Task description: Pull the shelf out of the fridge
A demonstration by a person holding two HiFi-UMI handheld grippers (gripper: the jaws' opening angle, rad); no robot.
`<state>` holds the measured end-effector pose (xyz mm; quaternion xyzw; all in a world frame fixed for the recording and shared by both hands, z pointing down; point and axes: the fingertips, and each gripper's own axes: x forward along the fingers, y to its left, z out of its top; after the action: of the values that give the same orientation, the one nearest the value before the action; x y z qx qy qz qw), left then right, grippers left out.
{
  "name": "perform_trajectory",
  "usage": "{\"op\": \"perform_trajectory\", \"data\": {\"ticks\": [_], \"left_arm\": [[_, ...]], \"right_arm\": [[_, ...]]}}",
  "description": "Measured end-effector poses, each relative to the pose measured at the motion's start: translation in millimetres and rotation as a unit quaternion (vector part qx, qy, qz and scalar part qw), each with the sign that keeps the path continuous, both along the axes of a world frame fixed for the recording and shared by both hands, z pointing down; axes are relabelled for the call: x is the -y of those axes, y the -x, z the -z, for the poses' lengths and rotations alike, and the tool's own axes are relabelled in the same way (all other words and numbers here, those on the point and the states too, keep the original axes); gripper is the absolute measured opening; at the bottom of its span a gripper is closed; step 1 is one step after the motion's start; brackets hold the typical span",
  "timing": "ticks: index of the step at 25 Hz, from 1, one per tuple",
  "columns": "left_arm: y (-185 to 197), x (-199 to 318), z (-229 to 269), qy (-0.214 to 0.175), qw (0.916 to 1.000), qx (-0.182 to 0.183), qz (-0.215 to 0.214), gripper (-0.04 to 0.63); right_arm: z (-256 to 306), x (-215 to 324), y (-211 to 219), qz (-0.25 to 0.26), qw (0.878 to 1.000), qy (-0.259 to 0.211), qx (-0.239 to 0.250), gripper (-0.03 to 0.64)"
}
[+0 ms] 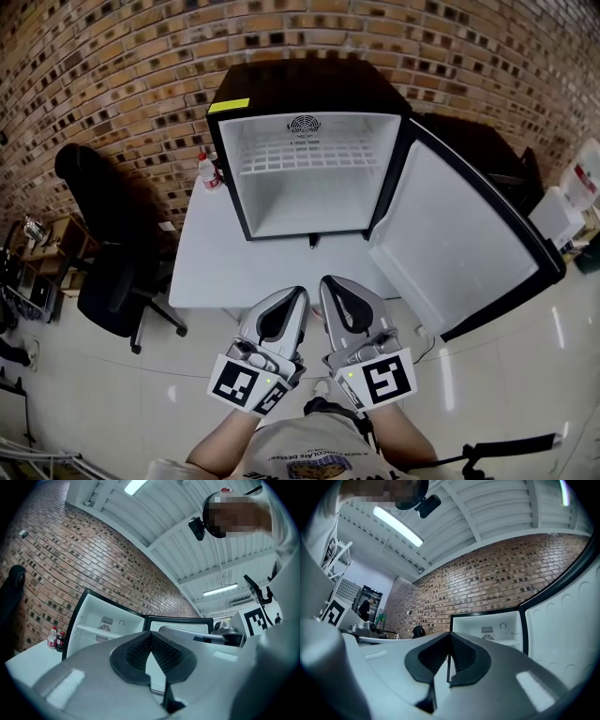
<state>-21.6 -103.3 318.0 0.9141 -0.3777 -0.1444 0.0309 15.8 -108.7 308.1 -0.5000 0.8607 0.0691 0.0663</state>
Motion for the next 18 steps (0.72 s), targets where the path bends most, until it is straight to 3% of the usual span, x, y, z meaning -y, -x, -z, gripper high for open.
{"op": "perform_trajectory", "data": {"ticks": [18], "left_arm": [[-14,80,-5,0.039,0.9979,-0.040,0.031,0.003]], "right_arm": [[2,76,-23,0.021,1.000,0.007,0.010,0.003]]}}
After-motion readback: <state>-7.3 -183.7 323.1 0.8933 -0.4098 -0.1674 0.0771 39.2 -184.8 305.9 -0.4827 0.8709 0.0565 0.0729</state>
